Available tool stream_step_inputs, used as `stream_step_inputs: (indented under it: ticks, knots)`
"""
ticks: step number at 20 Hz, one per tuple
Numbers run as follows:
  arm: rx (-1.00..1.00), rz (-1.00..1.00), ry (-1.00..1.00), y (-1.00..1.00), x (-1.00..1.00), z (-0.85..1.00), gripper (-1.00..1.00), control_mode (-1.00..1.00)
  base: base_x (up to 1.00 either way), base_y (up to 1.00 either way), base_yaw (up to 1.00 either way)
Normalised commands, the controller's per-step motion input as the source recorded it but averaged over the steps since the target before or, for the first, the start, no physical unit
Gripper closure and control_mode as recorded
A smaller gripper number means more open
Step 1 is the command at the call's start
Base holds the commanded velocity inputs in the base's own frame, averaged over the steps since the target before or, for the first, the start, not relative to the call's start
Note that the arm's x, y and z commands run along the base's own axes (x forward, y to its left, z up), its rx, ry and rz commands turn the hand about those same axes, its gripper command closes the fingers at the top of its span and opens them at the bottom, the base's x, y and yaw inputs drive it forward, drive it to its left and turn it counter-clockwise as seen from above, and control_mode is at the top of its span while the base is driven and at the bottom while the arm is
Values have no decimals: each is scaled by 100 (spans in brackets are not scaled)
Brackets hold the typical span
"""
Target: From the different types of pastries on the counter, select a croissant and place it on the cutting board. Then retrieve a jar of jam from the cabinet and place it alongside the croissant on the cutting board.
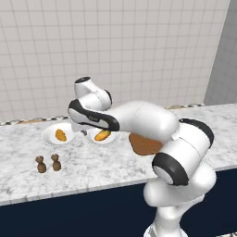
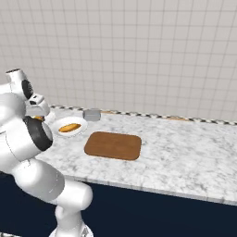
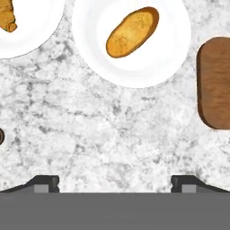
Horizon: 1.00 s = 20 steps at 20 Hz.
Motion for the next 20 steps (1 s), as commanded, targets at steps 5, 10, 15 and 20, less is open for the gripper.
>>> stream_step_inputs:
  ticks: [5,10,15,20]
  knots:
    - [7,0,5,54,64,-34,-100,-100,0,0,0]
    - [7,0,0,59,44,-45,-100,-100,0,0,0]
    - [0,0,2,42,47,-28,-100,-100,0,0,0]
    - [0,3,1,7,37,-24,-100,-100,0,0,0]
